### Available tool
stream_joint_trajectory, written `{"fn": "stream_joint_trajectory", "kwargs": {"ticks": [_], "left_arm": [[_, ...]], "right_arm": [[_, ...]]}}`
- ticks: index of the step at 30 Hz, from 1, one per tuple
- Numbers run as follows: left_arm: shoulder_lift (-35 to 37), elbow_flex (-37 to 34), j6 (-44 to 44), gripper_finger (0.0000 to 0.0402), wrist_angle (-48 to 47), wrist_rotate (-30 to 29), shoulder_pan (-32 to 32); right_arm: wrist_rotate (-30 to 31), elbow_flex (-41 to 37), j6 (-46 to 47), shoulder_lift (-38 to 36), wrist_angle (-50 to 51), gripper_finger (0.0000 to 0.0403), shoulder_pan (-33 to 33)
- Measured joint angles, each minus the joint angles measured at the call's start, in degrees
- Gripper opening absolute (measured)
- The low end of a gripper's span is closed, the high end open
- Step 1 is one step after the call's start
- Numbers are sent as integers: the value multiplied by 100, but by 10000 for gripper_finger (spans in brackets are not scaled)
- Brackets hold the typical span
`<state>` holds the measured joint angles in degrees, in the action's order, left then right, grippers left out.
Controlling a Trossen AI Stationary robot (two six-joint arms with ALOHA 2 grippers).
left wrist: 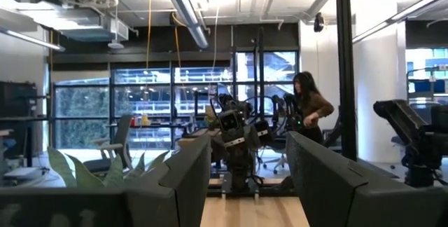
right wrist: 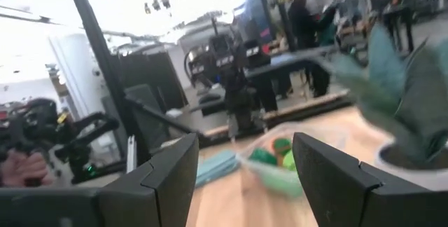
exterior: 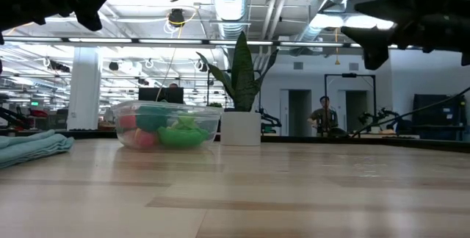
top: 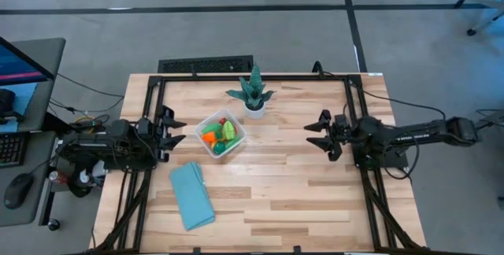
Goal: Pick and placing Produce into tupperware
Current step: Return to Home Position
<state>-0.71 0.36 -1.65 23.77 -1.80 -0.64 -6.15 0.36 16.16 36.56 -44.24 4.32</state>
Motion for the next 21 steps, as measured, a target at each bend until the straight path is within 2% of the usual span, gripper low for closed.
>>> {"fn": "stream_joint_trajectory", "kwargs": {"ticks": [10,21], "left_arm": [[1,0,144,178,-43,50,0],[0,0,146,178,-37,52,0]], "right_arm": [[190,-2,-19,-521,701,224,-156],[190,-4,-13,-1965,1891,224,-158]]}}
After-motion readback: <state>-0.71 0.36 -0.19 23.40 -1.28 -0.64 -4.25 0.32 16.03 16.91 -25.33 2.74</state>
